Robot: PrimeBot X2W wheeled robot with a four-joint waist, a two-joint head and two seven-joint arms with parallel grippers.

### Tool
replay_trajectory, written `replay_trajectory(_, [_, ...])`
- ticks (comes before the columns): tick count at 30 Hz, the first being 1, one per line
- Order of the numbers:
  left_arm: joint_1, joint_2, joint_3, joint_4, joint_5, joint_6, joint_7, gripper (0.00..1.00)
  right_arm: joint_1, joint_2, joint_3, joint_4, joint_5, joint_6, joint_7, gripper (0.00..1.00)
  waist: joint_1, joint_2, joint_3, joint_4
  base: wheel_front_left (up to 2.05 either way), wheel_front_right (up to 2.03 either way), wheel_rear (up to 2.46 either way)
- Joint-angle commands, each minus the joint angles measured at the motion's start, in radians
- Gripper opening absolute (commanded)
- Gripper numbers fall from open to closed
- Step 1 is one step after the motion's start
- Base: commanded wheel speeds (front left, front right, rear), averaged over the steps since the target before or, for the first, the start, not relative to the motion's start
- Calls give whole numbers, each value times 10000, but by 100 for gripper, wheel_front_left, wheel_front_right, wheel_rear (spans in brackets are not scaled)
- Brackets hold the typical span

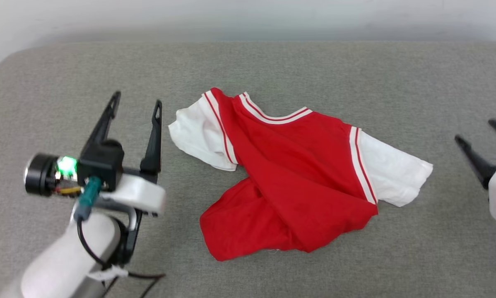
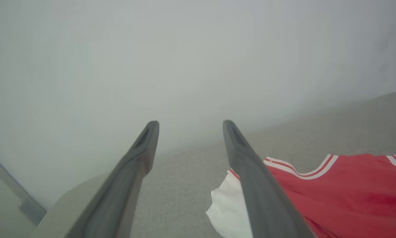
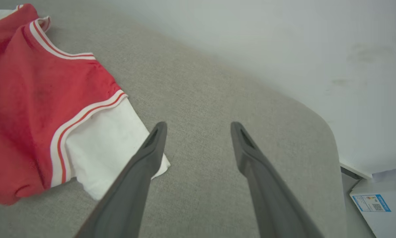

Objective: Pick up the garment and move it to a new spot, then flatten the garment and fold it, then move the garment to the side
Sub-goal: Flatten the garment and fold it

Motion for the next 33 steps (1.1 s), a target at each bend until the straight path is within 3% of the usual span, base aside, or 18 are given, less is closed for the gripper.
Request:
replay_trajectory(1, [489, -138, 278, -158, 293, 112, -20, 100, -147, -239, 357, 22, 502, -10, 620, 100, 1, 0, -31, 138, 0, 0, 0])
replay_trajectory(5, [1615, -568, 1167, -539, 1015, 28, -20, 100, -543, -887, 1136, 208, 1714, -11, 2378, 100, 1, 0, 46, 360, 0, 0, 0])
replay_trajectory(10, [2504, -1177, 2029, -628, 1635, -396, -20, 100, -1079, -1045, 1637, 1075, 2232, -11, 3374, 100, 1, 0, 307, 758, 0, 0, 0])
replay_trajectory(18, [2699, -2161, 2842, -409, 2511, -1329, -21, 100, -1636, -704, 2356, 2668, 2101, -11, 3345, 100, 1, 0, 926, 1370, 0, 0, 0])
replay_trajectory(26, [2796, -2820, 3601, -188, 3184, -2020, -21, 100, -1355, -54, 3430, 4045, 2447, -2, 2807, 100, 1, 0, 1180, 1455, 0, 0, 0])
replay_trajectory(27, [2836, -2878, 3705, -149, 3244, -2098, -21, 100, -1364, -18, 3497, 4097, 2525, 7, 2642, 92, 1, 0, 1152, 1409, 0, 0, 0])
replay_trajectory(28, [2872, -2927, 3803, -121, 3286, -2155, -21, 100, -1404, -28, 3541, 4115, 2575, 7, 2418, 20, 1, 0, 1119, 1358, 0, 0, 0])
replay_trajectory(29, [2912, -2952, 3907, -85, 3333, -2231, -22, 100, -1474, -76, 3534, 4135, 2614, 7, 2172, 0, 1, 0, 1077, 1294, 0, 0, 0])
replay_trajectory(33, [2974, -3019, 4319, 43, 3413, -2553, -22, 100, -1884, -511, 3274, 4286, 2822, -14, 1255, 0, 1, 0, 867, 993, 0, 0, 0])
